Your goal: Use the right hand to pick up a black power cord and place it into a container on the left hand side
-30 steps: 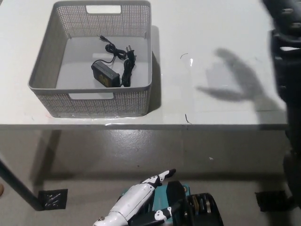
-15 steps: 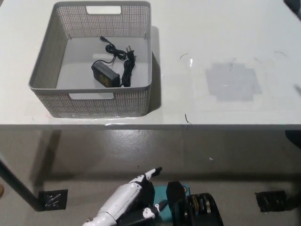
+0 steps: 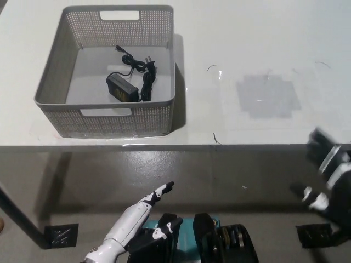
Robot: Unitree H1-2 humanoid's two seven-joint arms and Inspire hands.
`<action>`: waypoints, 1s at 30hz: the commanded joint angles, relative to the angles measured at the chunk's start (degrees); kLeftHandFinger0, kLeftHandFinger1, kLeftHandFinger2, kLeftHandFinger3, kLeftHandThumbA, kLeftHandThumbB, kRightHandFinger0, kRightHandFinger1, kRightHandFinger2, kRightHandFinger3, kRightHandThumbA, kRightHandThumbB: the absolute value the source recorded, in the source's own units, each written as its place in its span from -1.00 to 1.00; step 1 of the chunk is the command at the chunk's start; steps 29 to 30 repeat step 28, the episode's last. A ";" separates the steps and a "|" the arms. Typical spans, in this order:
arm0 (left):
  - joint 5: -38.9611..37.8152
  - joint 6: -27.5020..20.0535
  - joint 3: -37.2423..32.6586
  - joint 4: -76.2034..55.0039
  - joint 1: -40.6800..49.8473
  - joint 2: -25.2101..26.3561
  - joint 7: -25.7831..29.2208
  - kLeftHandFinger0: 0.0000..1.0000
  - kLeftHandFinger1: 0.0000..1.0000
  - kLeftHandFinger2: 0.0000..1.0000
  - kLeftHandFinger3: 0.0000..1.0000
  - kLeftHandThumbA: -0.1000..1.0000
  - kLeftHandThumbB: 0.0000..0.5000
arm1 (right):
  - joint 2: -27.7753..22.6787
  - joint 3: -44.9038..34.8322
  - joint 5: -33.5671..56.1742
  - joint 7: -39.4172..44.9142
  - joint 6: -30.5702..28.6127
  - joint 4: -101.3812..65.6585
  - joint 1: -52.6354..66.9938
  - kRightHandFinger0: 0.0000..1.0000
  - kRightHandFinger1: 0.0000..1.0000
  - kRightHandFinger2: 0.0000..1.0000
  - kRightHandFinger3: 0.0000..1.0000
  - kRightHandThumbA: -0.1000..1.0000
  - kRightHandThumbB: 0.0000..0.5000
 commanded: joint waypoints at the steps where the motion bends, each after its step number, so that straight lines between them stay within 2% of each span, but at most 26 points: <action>1: -3.17 -3.57 1.80 -0.73 -1.19 -1.66 3.16 0.96 1.00 1.00 1.00 0.69 -0.36 | 1.07 4.65 1.75 1.98 -15.67 9.79 2.55 1.00 1.00 1.00 1.00 0.97 0.43; 4: -3.27 -3.89 2.14 -0.22 -1.24 -1.74 3.47 0.97 1.00 1.00 1.00 0.72 -0.34 | 2.31 8.05 -0.16 1.57 -18.64 15.33 3.81 1.00 1.00 1.00 1.00 0.98 0.49; 6: -3.59 -3.87 2.29 0.07 -1.35 -1.92 3.48 0.99 1.00 1.00 1.00 0.74 -0.29 | 3.41 10.65 -0.54 2.02 -21.39 19.83 5.10 1.00 1.00 1.00 1.00 1.00 0.35; 7: -3.52 -4.08 2.30 0.43 -1.54 -2.07 3.68 1.00 1.00 1.00 1.00 0.74 -0.29 | 3.78 11.69 -0.95 1.80 -22.64 21.85 5.58 1.00 1.00 1.00 1.00 1.00 0.40; 8: -3.48 -3.99 2.35 0.39 -1.57 -2.09 3.69 1.00 1.00 1.00 1.00 0.74 -0.28 | 3.86 11.98 -0.63 1.76 -22.82 22.58 5.64 1.00 1.00 1.00 1.00 0.99 0.45; 13: -3.48 -3.63 2.90 -0.52 -0.81 -1.67 3.31 1.00 1.00 1.00 1.00 0.75 -0.27 | 3.92 11.49 1.67 1.02 -23.11 27.27 5.27 1.00 1.00 1.00 1.00 0.94 0.46; 17: -3.24 -4.24 3.34 -0.23 -0.16 -2.08 3.77 1.00 1.00 1.00 1.00 0.68 -0.33 | 2.98 9.34 4.92 1.20 -23.01 30.70 3.76 1.00 1.00 1.00 1.00 0.86 0.35; 19: -3.11 -4.29 3.71 -0.02 -0.20 -2.11 3.97 1.00 1.00 1.00 1.00 0.70 -0.31 | 2.45 8.97 5.11 1.03 -23.23 32.05 2.63 1.00 1.00 1.00 1.00 0.86 0.37; 23: -3.65 -4.54 4.60 -0.45 0.90 -1.41 4.18 1.00 1.00 1.00 1.00 0.71 -0.45 | 2.37 9.59 5.59 1.31 -23.98 34.36 1.29 1.00 1.00 1.00 1.00 0.86 0.46; 30: -4.03 -4.42 5.12 -0.71 1.91 -1.37 4.06 1.00 1.00 1.00 1.00 0.67 -0.44 | 2.00 10.03 5.80 1.32 -24.96 35.50 0.86 1.00 1.00 1.00 1.00 0.84 0.38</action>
